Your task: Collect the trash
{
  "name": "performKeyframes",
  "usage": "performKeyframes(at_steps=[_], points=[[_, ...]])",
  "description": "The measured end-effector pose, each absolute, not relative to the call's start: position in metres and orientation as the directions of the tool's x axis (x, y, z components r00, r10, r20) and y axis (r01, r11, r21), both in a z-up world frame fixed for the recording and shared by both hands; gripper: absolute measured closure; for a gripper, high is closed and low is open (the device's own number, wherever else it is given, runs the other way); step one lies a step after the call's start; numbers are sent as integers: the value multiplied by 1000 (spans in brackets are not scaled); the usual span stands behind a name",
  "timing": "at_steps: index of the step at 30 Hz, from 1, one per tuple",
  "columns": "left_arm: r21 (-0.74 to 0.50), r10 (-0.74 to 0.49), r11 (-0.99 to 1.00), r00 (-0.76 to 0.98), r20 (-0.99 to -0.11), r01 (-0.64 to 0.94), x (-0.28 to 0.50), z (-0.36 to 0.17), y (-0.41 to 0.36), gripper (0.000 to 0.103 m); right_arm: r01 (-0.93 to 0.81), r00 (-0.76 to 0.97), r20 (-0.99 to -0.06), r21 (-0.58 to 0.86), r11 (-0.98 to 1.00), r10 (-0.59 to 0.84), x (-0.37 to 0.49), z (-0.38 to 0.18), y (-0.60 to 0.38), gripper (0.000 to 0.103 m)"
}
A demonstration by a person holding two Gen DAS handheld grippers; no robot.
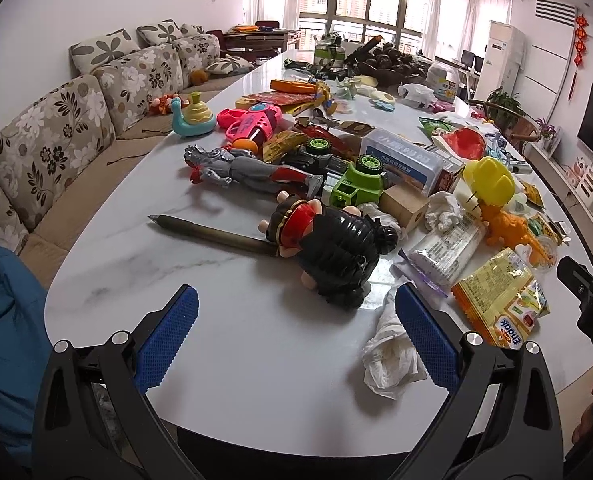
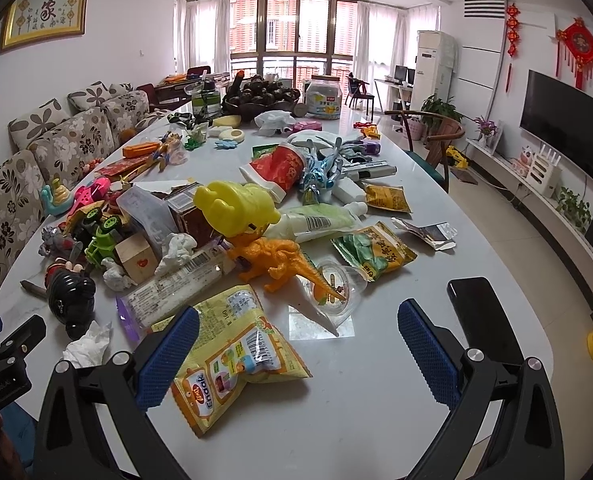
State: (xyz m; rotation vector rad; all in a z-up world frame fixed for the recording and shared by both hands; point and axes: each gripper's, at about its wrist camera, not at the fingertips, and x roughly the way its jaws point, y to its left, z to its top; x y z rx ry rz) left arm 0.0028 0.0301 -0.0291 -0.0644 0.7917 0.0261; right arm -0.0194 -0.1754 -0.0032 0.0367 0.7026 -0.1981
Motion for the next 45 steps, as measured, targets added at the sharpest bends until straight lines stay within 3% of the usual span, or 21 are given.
performKeyframes(at_steps=[20, 23, 30, 38, 40, 45], points=[[-39, 9, 998, 701, -713, -52, 0, -31, 33, 7, 150, 736, -665, -21, 988, -126, -18, -9, -173, 5], [-35, 12, 998, 701, -713, -54, -3, -34, 35, 7, 96, 742, -666, -14, 995, -80, -18, -11, -171, 5], [-58, 2, 996, 682, -732, -65, -11, -44, 44, 7, -215, 664, -725, 48, 975, 182, -1, -29, -156, 5], [-61, -1, 996, 660, -751, -68, -8, -56, 48, 7, -411, 566, -799, -61, 909, 203, 36, -58, -138, 4], [-65, -3, 995, 656, -754, -70, -7, -58, 49, 7, -422, 511, -817, 31, 906, 266, 49, -66, -149, 4], [-78, -21, 995, 652, -758, -59, -6, -61, 49, 7, -410, 504, -828, 21, 912, 246, 64, -67, -157, 4]])
